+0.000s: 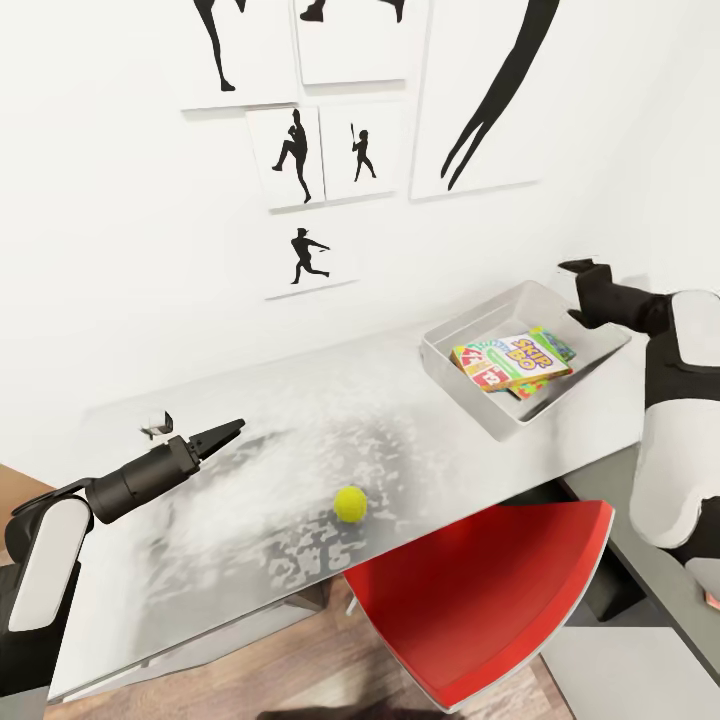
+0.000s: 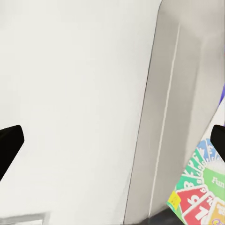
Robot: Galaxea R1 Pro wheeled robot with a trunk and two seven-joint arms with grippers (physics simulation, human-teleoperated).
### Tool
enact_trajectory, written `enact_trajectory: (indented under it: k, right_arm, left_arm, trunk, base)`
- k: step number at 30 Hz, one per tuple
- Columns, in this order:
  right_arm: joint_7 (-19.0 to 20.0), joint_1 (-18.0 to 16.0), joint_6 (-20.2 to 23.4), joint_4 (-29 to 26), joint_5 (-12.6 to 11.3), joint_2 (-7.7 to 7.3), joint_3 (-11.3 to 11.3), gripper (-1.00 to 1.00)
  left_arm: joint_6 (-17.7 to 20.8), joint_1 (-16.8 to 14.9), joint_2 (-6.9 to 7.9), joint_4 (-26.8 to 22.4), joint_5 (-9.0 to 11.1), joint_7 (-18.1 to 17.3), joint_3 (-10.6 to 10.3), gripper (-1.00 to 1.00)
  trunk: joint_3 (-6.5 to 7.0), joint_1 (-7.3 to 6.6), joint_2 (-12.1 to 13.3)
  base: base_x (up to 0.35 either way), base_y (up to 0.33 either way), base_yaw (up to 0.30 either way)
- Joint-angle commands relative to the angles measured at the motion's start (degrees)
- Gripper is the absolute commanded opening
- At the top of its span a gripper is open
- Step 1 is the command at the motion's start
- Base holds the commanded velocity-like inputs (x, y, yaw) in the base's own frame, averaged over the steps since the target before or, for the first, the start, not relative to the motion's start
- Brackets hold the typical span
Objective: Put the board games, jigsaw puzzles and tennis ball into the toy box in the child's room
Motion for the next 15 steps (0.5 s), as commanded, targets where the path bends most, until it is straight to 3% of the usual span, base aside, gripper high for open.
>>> enact_trajectory:
  k: [1, 7, 15]
  right_arm:
    - [-0.55, -0.03, 0.17, -0.12, -0.57, 0.0, -0.07, 1.0]
    - [-0.32, 6.43, 9.76, -14.19, -0.73, -1.22, -0.05, 1.0]
    - [-0.18, 11.89, 17.78, -26.69, -0.83, -1.72, -0.25, 1.0]
  left_arm:
    - [0.25, -0.05, 0.0, -0.01, -0.07, -0.2, 0.05, 1.0]
    - [0.31, -0.08, 0.0, 0.03, -0.07, -0.01, 0.12, 1.0]
    - [0.36, -0.12, 0.0, 0.04, -0.06, 0.0, 0.37, 1.0]
  trunk:
    - [-0.09, 0.04, -0.09]
    - [-0.09, 0.04, -0.09]
    - [-0.09, 0.04, -0.09]
  base:
    - [0.0, 0.0, 0.0]
    - [0.0, 0.0, 0.0]
    - [0.0, 0.0, 0.0]
